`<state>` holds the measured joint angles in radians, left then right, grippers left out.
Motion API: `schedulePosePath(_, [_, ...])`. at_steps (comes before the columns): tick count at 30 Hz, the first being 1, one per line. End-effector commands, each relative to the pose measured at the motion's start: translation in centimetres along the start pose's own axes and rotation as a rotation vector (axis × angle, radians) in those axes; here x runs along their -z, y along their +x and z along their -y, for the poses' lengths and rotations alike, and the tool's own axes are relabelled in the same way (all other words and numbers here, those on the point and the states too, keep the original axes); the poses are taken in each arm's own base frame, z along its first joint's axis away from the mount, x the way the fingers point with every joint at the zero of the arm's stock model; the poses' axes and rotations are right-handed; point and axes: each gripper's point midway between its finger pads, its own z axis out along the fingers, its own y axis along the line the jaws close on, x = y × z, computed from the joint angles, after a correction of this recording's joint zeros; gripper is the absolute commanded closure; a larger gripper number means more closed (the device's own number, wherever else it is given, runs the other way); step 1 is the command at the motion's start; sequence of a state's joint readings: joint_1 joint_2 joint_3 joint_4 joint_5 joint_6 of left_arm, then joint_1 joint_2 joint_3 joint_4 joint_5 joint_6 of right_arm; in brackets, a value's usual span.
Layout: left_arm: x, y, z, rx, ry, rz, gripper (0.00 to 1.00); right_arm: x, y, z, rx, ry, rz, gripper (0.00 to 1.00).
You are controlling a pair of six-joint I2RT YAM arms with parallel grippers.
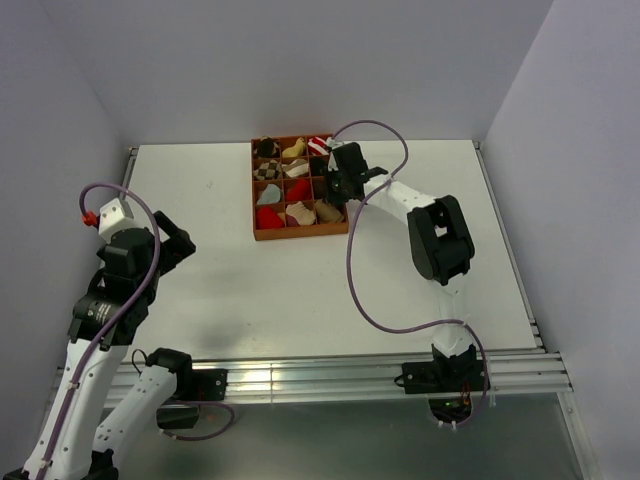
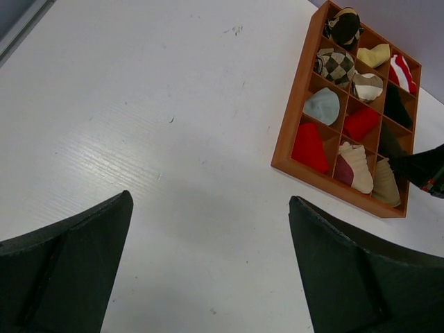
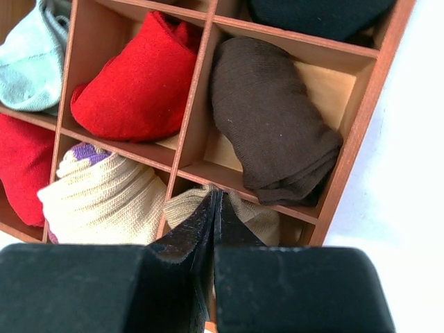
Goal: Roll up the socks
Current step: Reset both arms
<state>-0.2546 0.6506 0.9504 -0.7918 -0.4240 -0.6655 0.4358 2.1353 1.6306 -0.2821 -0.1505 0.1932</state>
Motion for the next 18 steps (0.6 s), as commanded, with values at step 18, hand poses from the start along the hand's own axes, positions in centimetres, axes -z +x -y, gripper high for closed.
schedulePosePath(18, [0.3,-1.0,0.7,0.013,0.034,0.031,0.01,0.8,6.6,5.0,-0.18,0.183,-0.244,0.87])
